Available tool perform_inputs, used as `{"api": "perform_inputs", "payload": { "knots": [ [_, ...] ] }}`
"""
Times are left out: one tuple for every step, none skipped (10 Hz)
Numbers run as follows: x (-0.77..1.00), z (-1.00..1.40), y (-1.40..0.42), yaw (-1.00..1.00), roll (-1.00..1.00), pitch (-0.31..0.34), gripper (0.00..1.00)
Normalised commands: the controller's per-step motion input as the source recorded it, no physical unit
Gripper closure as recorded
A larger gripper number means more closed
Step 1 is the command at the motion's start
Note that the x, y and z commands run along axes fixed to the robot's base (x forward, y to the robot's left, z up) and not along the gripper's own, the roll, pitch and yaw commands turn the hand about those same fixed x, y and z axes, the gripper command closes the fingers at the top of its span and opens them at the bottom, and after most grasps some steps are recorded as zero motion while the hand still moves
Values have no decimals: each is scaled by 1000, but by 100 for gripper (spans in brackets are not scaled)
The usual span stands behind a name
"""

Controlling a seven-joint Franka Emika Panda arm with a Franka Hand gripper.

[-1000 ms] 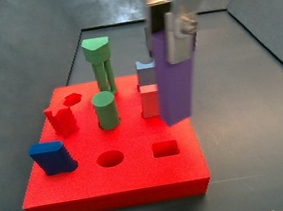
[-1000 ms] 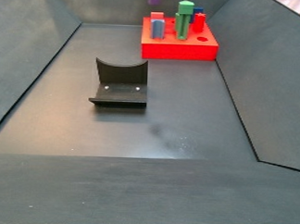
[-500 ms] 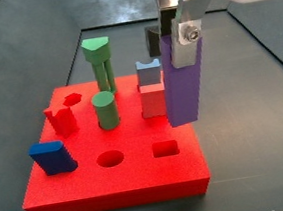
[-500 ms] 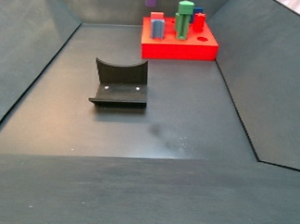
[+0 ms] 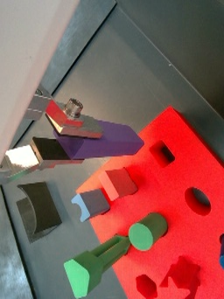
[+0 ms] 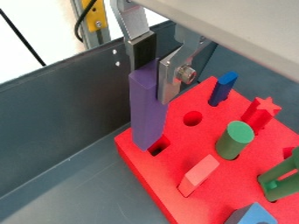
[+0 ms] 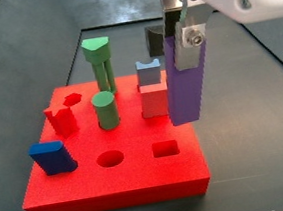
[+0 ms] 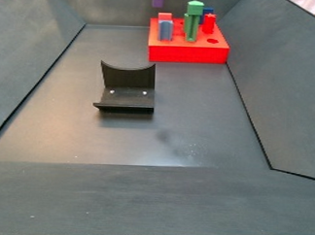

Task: Pick up the rectangle object. Move up. Move to above the board. Insert the rectangle object.
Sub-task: Insert the rectangle object.

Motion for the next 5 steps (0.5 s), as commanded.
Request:
{"api": "perform_inputs", "payload": {
  "knots": [
    [-71, -346, -89, -154, 277, 13, 100],
    [-100, -351, -57, -283, 214, 0, 100],
    [0, 0, 0, 0, 0, -14, 100],
    [0, -26, 0, 0, 0, 0, 100],
    [0, -80, 0, 0, 27, 14, 100]
  ]
}}
